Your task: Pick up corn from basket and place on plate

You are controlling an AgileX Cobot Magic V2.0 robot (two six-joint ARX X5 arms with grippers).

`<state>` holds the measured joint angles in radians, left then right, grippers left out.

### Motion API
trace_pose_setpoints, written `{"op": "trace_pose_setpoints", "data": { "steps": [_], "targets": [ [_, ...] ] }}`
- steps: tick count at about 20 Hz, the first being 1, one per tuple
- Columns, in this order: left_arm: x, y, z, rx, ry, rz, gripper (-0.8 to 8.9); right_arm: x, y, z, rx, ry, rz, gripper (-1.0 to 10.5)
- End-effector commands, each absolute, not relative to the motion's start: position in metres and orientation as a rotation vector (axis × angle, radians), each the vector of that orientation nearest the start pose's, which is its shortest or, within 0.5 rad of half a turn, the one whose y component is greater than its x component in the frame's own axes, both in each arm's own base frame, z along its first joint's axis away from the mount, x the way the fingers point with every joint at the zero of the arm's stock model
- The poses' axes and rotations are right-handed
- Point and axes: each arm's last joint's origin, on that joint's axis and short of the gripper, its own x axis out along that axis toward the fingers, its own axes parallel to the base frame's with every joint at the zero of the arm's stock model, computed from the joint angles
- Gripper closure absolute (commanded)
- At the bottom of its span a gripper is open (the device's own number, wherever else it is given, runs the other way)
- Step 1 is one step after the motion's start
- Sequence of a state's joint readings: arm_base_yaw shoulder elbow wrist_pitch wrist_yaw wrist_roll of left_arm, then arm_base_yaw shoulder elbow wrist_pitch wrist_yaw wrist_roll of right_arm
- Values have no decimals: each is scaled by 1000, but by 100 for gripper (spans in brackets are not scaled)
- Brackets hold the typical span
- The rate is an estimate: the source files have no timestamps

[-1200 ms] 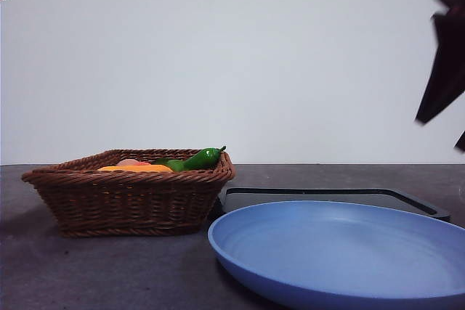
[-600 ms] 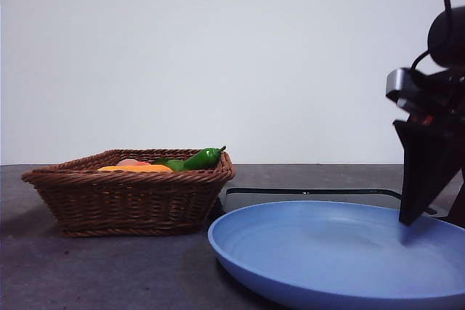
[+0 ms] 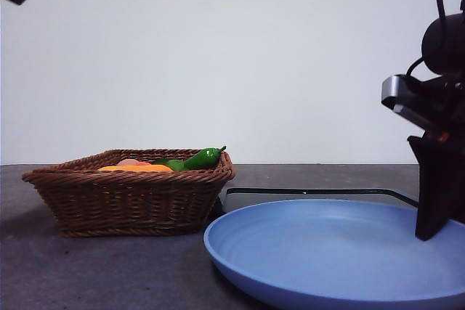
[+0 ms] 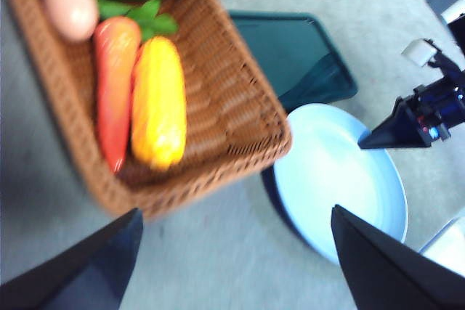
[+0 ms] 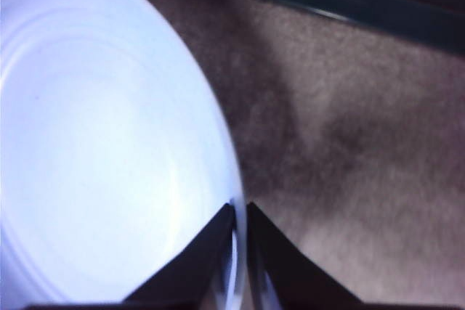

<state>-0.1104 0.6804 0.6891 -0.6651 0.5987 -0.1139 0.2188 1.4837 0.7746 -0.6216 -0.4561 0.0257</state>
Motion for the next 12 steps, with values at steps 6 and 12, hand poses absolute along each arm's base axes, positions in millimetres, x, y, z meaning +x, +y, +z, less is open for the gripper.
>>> {"op": "trace_pose_setpoints", "data": {
  "steps": [6, 12],
  "targets": [
    [182, -60, 287, -155, 745, -648, 397, 213, 50, 221, 181, 1180, 522, 944],
    [242, -110, 282, 17, 870, -607, 398, 181, 35, 258, 205, 1017, 488, 944]
  ]
}}
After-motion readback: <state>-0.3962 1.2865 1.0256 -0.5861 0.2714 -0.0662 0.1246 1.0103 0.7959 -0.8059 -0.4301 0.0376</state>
